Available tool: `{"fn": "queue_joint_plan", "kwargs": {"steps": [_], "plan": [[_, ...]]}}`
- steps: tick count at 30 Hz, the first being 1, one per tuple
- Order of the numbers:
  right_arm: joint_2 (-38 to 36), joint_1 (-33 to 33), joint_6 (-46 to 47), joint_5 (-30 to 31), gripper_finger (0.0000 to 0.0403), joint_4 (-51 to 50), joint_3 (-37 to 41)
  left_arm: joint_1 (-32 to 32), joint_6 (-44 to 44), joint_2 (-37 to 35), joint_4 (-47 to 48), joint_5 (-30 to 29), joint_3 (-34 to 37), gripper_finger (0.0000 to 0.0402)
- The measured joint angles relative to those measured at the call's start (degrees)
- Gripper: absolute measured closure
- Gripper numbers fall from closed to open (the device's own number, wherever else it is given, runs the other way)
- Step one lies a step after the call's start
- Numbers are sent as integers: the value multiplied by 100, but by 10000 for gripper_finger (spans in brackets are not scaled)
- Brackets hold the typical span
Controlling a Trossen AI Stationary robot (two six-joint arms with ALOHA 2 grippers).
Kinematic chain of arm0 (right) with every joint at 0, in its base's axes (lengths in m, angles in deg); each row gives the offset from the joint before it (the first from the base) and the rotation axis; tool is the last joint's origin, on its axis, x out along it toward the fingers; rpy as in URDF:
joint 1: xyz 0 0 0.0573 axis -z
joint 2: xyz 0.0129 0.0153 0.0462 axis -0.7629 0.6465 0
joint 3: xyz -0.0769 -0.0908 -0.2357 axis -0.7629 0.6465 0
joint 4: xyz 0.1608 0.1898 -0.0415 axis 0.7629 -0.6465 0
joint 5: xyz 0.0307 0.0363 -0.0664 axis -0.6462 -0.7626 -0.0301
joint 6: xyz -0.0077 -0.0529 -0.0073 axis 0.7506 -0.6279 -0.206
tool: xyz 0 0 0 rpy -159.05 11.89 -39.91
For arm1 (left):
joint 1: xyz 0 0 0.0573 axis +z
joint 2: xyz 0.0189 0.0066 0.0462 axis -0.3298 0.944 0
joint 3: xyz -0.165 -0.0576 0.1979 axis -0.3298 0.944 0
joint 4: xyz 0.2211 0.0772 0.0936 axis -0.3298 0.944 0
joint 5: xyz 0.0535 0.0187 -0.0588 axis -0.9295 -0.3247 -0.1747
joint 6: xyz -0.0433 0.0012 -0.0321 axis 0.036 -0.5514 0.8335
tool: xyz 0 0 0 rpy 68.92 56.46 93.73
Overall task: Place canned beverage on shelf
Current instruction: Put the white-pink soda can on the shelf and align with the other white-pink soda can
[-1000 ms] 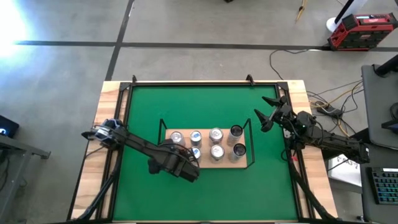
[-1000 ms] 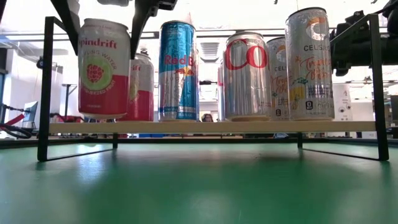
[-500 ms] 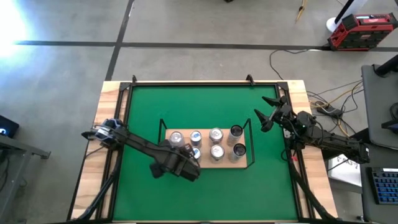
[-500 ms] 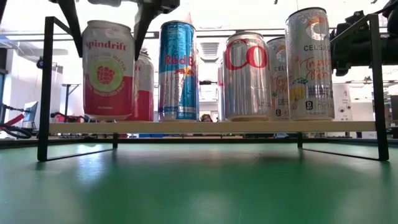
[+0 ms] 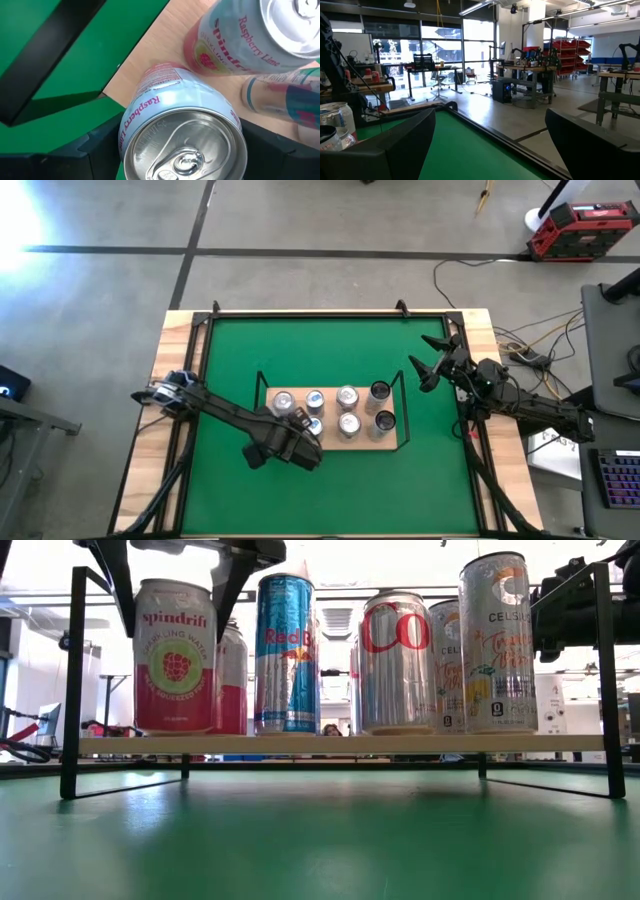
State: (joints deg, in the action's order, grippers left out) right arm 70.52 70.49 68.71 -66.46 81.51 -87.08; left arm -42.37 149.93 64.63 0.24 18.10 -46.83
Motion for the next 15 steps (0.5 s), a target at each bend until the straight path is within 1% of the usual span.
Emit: {"fn": "queue_joint_plan", "kwargs": {"steps": [5,15], "plan": [[0,0,1,2,35,-1,0,4,-5,-2,-13,-19,47,106],[0,0,2,0,35,1,0,9,-97,-2,-53,-19,57,86]]}}
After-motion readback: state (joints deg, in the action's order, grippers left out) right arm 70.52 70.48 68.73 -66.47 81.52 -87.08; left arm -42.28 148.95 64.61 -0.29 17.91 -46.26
